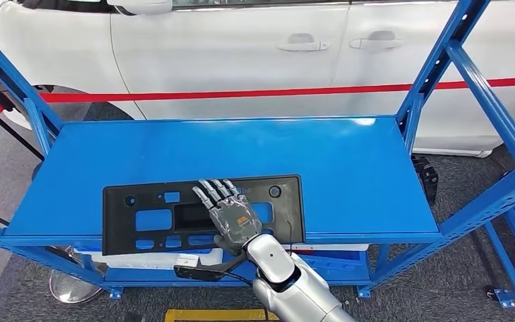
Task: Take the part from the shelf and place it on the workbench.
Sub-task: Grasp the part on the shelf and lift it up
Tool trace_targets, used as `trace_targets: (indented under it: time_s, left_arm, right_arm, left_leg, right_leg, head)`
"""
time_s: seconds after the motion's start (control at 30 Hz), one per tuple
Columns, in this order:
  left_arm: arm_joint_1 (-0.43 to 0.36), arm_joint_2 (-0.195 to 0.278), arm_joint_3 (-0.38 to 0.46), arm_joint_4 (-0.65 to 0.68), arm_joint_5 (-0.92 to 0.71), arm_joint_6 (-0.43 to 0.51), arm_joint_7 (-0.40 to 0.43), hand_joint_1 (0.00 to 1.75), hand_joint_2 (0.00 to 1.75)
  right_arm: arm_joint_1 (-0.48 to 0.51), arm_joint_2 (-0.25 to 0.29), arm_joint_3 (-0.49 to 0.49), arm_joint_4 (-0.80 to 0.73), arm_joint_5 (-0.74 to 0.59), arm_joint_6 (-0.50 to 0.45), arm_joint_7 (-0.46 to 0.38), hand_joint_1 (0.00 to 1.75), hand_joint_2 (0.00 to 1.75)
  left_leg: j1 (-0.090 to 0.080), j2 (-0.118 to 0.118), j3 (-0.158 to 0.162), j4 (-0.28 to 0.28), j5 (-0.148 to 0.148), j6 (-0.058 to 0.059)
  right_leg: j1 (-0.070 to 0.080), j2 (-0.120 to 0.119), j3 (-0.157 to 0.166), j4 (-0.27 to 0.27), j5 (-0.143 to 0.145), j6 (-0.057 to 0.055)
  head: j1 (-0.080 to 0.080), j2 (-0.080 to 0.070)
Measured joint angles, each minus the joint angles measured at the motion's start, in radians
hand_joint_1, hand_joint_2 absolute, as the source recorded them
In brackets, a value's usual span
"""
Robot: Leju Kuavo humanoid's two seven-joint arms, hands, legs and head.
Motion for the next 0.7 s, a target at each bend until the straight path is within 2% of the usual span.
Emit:
trace_targets:
  time_s: [0.03,0.07,0.17,0.2,0.23,0.27,0.33,0.37,0.4,0.43,0.5,0.53,0.57,0.6,0.7]
  left_arm:
    - [-0.001,0.0,0.001,0.0,0.0,0.0,-0.001,0.0,0.0]
    - [-0.001,0.0,0.002,0.0,0.0,0.0,-0.002,0.0,0.0]
    - [-0.001,0.0,0.003,0.0,0.0,0.0,-0.003,0.0,0.0]
    - [-0.001,0.0,0.004,0.0,0.0,0.0,-0.003,0.0,0.0]
    - [-0.001,0.0,0.004,0.0,0.0,0.0,-0.003,0.0,0.0]
    - [-0.001,-0.001,0.004,0.0,0.0,0.0,-0.004,0.0,0.0]
    - [-0.002,0.0,0.005,0.0,-0.001,0.0,-0.005,0.0,0.0]
    - [-0.002,0.0,0.006,0.0,-0.003,0.0,-0.006,0.0,0.0]
    - [-0.001,0.0,0.007,0.0,-0.004,0.0,-0.007,0.0,0.0]
    - [-0.002,0.0,0.009,0.0,-0.006,0.0,-0.008,0.0,0.0]
    - [-0.002,0.0,0.012,0.0,-0.013,0.0,-0.009,0.0,0.0]
    - [-0.003,0.0,0.013,0.0,-0.016,0.0,-0.008,0.0,0.0]
    - [-0.004,0.0,0.015,0.0,-0.02,0.001,-0.007,0.0,0.0]
    - [-0.004,0.0,0.016,0.0,-0.022,0.002,-0.005,0.0,0.0]
    - [-0.005,0.002,0.019,0.0,-0.03,0.006,-0.001,0.0,0.0]
  right_arm:
    - [-0.001,0.0,0.0,-0.002,-0.004,-0.004,-0.001,0.0,1.75]
    - [-0.001,0.0,0.0,-0.006,-0.006,-0.006,-0.002,0.0,1.75]
    - [-0.001,0.0,0.0,-0.012,-0.01,-0.007,-0.002,0.0,1.75]
    - [-0.001,0.0,0.0,-0.014,-0.011,-0.007,-0.002,0.0,1.75]
    - [-0.002,0.0,0.0,-0.016,-0.011,-0.008,-0.002,0.0,1.75]
    - [-0.002,0.0,0.0,-0.018,-0.012,-0.008,-0.002,0.0,1.75]
    - [0.0,-0.003,0.0,-0.02,-0.013,-0.008,-0.002,0.0,1.75]
    - [0.002,-0.005,0.0,-0.02,-0.014,-0.006,-0.002,0.0,1.75]
    - [0.004,-0.006,0.0,-0.02,-0.015,-0.003,-0.003,0.0,1.75]
    - [0.006,-0.007,0.0,-0.022,-0.017,0.0,-0.003,0.0,1.75]
    - [0.007,-0.008,0.0,-0.029,-0.019,0.002,-0.004,0.0,1.75]
    - [0.007,-0.008,0.0,-0.033,-0.021,0.001,-0.005,0.0,1.75]
    - [0.007,-0.008,0.0,-0.035,-0.024,-0.001,-0.006,0.0,1.75]
    - [0.007,-0.009,0.0,-0.036,-0.028,-0.003,-0.007,0.0,1.75]
    - [0.01,-0.01,0.0,-0.038,-0.038,-0.015,-0.009,0.0,1.75]
  left_leg:
    - [-0.003,0.0,0.023,-0.05,0.017,0.005]
    - [-0.006,-0.001,0.036,-0.077,0.022,0.01]
    - [-0.006,-0.001,0.039,-0.089,0.025,0.026]
    - [-0.004,0.0,0.041,-0.094,0.028,0.033]
    - [-0.001,0.001,0.043,-0.099,0.031,0.039]
    - [0.0,0.002,0.043,-0.101,0.032,0.043]
    - [0.0,0.003,0.043,-0.101,0.032,0.047]
    - [-0.001,0.003,0.044,-0.101,0.031,0.048]
    - [-0.001,0.003,0.044,-0.101,0.03,0.048]
    - [-0.001,0.002,0.046,-0.1,0.029,0.046]
    - [-0.002,0.0,0.049,-0.097,0.025,0.04]
    - [-0.004,-0.001,0.05,-0.094,0.022,0.036]
    - [-0.005,-0.001,0.05,-0.092,0.019,0.03]
    - [-0.006,-0.001,0.05,-0.092,0.018,0.025]
    - [-0.003,0.0,0.049,-0.085,0.007,0.008]
  right_leg:
    - [0.002,0.001,0.001,0.001,-0.001,0.004]
    - [0.003,0.001,0.001,0.001,-0.002,0.008]
    - [0.002,0.001,0.001,0.0,-0.003,0.024]
    - [0.002,0.0,-0.003,0.011,-0.012,0.03]
    - [0.002,-0.001,-0.017,0.041,-0.032,0.035]
    - [0.0,-0.001,-0.041,0.093,-0.062,0.039]
    - [-0.003,-0.001,-0.11,0.231,-0.123,0.046]
    - [-0.004,-0.001,-0.134,0.276,-0.133,0.048]
    - [-0.006,-0.001,-0.142,0.286,-0.124,0.049]
    - [-0.007,-0.002,-0.127,0.252,-0.095,0.048]
    - [-0.006,-0.002,-0.059,0.11,-0.026,0.041]
    - [-0.005,-0.002,-0.029,0.049,-0.004,0.036]
    - [-0.003,-0.002,-0.011,0.011,0.006,0.032]
    - [0.0,-0.001,-0.006,-0.001,0.004,0.027]
    - [-0.002,-0.001,-0.002,-0.01,0.009,0.011]
  head:
    - [0.0,0.0]
    - [0.0,0.0]
    - [0.001,0.0]
    - [0.002,0.0]
    - [0.004,0.0]
    - [0.006,0.0]
    - [0.008,0.0]
    - [0.008,0.0]
    - [0.009,0.0]
    - [0.009,0.0]
    - [0.01,0.0]
    - [0.01,0.0]
    - [0.009,0.0]
    - [0.009,0.0]
    - [0.008,0.0]
